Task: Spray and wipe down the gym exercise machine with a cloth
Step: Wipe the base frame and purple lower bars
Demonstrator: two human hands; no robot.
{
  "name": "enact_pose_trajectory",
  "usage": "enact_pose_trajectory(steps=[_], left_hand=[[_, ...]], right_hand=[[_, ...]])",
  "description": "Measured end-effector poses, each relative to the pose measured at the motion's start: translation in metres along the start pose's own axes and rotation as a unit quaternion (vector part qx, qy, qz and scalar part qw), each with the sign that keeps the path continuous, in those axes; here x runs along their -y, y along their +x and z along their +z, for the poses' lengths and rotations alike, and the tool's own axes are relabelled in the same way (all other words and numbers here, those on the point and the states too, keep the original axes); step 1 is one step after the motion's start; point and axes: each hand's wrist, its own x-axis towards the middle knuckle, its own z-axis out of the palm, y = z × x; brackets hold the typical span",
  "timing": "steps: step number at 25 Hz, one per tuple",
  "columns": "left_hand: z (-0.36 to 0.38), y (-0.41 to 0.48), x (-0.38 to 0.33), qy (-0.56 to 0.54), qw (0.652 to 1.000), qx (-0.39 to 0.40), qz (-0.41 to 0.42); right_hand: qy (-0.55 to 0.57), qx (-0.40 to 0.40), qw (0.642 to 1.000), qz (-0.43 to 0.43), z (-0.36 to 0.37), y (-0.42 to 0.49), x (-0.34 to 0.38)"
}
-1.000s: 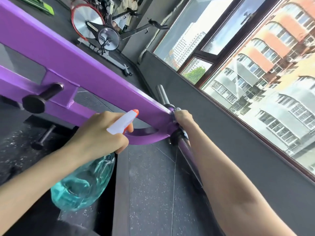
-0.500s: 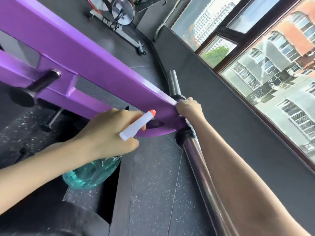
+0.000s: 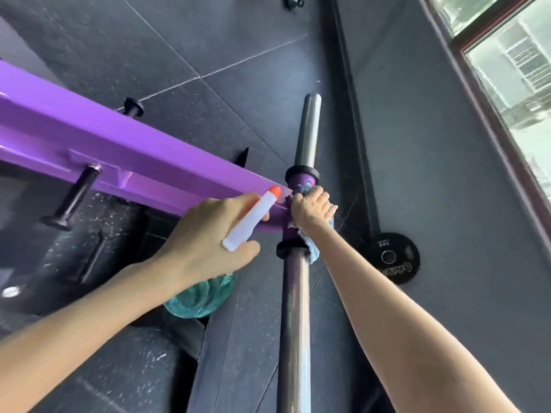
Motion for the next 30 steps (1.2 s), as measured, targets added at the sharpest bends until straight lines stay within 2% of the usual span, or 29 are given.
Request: enact_pose_trajectory(steps=[4, 7, 9, 11, 13, 15, 17, 21, 23, 25, 29, 30], left_hand=[[-0.024, 0.028, -0.023, 0.031, 0.998, -0.002, -0.046], [-0.020, 0.048, -0.026, 0.101, 0.992, -0.006, -0.069], [-0.007, 0.058, -0.028, 0.159, 0.983, 0.002, -0.093], [0.010, 0.061, -0.028, 0.171, 0.978, 0.000, -0.119], [0.027, 0.064, -0.031, 0.159, 0.969, -0.041, -0.185], [0.043, 0.073, -0.045, 0.151, 0.954, -0.051, -0.253], [0.058, 0.077, -0.053, 0.165, 0.948, -0.040, -0.271], [0.056, 0.077, -0.063, 0.126, 0.927, -0.122, -0.332], [0.049, 0.069, -0.061, 0.135, 0.913, -0.159, -0.350], [0.043, 0.064, -0.068, 0.164, 0.903, -0.158, -0.364], [0.034, 0.057, -0.069, 0.178, 0.886, -0.162, -0.396], [0.032, 0.053, -0.067, 0.171, 0.878, -0.174, -0.413]], right_hand=[[0.027, 0.075, 0.997, 0.012, -0.010, 0.012, -0.002], [0.059, 0.082, 0.995, -0.001, -0.013, 0.029, -0.007], [0.046, 0.080, 0.994, -0.064, -0.007, 0.026, -0.020], [0.058, 0.061, 0.983, -0.164, 0.000, 0.024, -0.038], [0.073, 0.082, 0.960, -0.258, -0.002, 0.023, -0.050], [0.035, 0.102, 0.930, -0.352, -0.002, 0.023, -0.069], [-0.007, 0.078, 0.889, -0.452, -0.004, 0.026, -0.078], [-0.064, 0.125, 0.811, -0.568, -0.010, 0.042, -0.042], [-0.100, 0.183, 0.776, -0.596, -0.012, 0.039, -0.006], [-0.120, 0.202, 0.775, -0.587, -0.010, 0.029, 0.017], [-0.125, 0.105, 0.804, -0.571, -0.005, 0.013, 0.038], [-0.127, 0.120, 0.801, -0.573, -0.006, 0.012, 0.042]])
